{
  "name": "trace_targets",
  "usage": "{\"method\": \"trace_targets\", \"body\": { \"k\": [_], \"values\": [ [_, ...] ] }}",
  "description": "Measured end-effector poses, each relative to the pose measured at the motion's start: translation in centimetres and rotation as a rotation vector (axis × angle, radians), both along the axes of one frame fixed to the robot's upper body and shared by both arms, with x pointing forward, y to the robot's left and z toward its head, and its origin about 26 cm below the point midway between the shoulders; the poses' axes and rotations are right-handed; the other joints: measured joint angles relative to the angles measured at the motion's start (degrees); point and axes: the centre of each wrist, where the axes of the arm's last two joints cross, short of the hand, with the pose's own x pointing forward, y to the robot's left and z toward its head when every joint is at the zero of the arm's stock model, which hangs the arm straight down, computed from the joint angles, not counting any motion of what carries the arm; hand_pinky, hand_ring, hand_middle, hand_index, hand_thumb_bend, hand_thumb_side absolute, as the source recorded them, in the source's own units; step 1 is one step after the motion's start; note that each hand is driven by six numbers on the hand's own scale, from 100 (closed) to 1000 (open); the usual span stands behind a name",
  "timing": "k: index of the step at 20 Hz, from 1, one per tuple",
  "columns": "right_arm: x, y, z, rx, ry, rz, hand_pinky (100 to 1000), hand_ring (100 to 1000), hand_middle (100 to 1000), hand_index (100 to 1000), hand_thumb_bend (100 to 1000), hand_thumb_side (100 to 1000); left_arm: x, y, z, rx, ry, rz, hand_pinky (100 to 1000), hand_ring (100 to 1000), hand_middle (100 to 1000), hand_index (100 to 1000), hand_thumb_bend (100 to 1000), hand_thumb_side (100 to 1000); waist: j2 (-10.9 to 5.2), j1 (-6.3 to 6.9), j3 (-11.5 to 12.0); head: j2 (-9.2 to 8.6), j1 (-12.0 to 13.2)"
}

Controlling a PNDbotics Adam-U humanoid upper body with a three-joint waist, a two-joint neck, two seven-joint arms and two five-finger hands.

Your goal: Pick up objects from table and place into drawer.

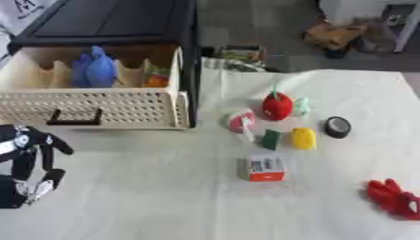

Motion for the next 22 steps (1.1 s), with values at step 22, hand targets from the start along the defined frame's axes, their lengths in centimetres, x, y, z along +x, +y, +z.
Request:
{"method": "trace_targets", "body": {
  "k": [22],
  "values": [
    [0.0,0.1,-0.1,0.01,-0.001,0.007,816,580,616,809,100,843,1.2,-3.3,1.3,0.062,0.035,0.101,445,524,625,909,232,484,0.54,-0.15,-1.16,-0.74,1.65]
  ]
}}
